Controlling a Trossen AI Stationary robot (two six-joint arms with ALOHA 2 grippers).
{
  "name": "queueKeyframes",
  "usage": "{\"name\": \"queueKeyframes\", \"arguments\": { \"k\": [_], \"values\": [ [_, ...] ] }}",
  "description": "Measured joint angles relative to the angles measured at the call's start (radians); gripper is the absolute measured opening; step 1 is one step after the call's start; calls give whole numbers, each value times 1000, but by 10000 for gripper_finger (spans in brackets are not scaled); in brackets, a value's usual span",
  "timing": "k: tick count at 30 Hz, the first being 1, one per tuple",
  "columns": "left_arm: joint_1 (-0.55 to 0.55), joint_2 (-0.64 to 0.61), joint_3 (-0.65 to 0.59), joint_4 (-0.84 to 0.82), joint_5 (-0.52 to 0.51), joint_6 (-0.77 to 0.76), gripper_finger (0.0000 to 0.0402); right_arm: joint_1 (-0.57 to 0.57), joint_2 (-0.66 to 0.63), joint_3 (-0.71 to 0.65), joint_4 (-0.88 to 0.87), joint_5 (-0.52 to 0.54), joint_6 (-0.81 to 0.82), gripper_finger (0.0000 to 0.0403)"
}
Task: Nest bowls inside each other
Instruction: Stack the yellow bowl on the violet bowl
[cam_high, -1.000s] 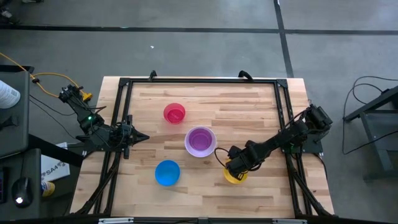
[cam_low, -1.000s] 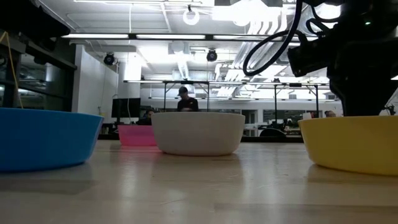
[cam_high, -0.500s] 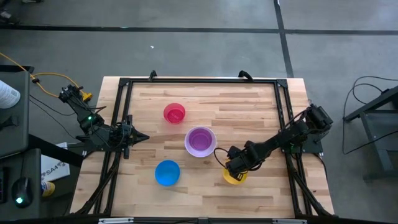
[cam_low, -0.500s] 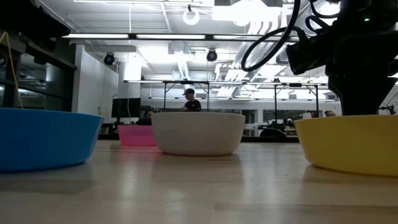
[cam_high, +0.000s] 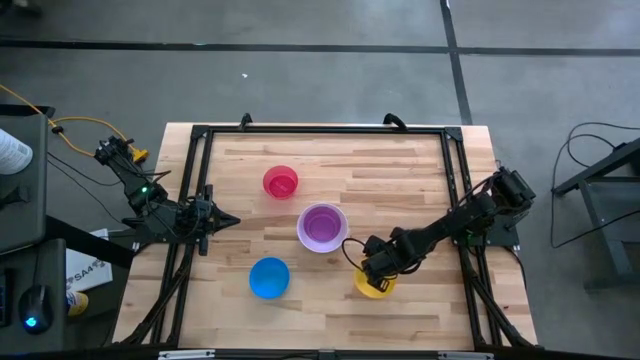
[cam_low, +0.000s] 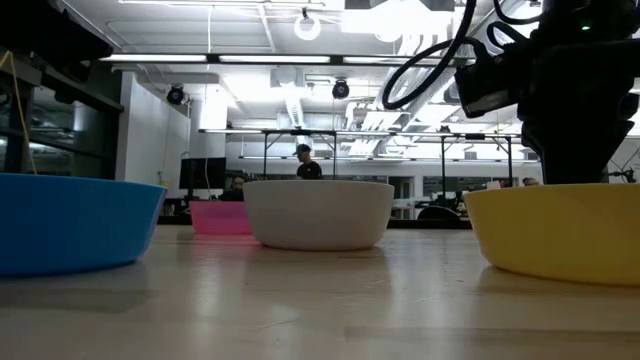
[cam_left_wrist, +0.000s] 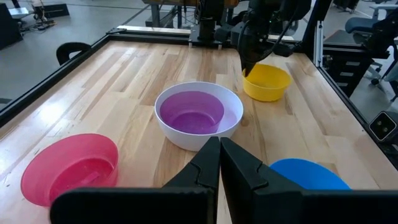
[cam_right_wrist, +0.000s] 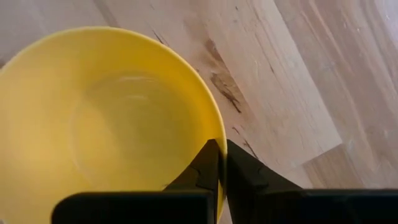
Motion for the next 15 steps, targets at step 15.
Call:
{"name": "queueKeyframes", "arguments": {
  "k": [15],
  "values": [
    [0,0,0,0,0,0,12,-38,-19,-1,69,-48,-58,4]
  ]
}}
